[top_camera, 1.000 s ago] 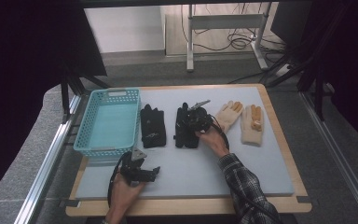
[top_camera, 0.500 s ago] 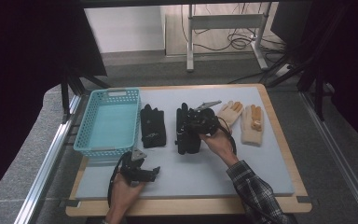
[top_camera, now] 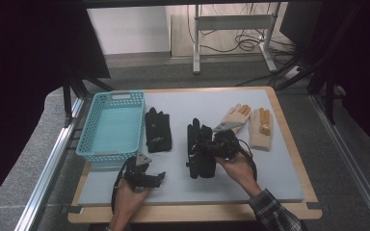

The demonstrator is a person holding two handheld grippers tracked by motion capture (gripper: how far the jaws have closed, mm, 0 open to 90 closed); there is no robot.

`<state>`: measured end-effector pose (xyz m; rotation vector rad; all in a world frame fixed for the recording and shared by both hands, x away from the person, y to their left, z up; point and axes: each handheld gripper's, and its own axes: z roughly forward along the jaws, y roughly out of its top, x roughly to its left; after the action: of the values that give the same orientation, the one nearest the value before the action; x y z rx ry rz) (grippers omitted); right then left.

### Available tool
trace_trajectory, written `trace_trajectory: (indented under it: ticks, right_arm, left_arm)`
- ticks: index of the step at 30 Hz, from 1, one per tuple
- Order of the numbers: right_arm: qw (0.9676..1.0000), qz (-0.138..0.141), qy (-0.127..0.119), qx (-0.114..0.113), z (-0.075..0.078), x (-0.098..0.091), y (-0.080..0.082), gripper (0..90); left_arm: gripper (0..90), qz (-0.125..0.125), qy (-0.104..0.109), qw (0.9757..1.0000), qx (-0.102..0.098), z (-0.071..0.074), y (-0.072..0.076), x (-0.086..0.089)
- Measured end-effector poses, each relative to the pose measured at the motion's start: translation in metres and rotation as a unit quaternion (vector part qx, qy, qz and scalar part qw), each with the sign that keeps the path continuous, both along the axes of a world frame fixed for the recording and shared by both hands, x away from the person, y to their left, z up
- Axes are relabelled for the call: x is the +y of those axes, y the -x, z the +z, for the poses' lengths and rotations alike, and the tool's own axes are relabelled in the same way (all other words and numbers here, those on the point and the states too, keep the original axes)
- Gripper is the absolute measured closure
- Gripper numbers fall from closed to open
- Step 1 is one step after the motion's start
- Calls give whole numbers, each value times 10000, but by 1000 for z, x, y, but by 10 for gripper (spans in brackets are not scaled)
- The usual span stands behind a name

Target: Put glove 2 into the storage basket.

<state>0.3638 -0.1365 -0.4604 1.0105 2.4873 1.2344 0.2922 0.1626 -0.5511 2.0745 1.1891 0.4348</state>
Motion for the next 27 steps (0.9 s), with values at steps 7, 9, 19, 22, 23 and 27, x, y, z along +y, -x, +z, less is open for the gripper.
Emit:
trace_trajectory:
  ticks: [7, 9, 19, 22, 23, 27]
  right_arm:
    - [9999, -116, 56, 106, -22, -7, 26, 792]
    - [9998, -145, 98, 114, -30, -8, 30, 789]
    - [9995, -129, 293, 38, -43, -16, 29, 473]
    - [9995, -134, 284, -35, -36, -20, 23, 429]
    - [9996, -121, 266, -61, -35, -21, 21, 421]
    - [9997, -31, 239, -106, -32, -18, 13, 380]
  left_arm:
    - [81, 6, 5, 10000, 3, 0, 0, 0]
    - [81, 6, 5, 10000, 7, 0, 0, 0]
    - [81, -4, -6, 10000, 11, 0, 0, 0]
    - [81, -4, -6, 10000, 12, 0, 0, 0]
    - [81, -5, -6, 10000, 11, 0, 0, 0]
    - [81, -11, -15, 10000, 7, 0, 0, 0]
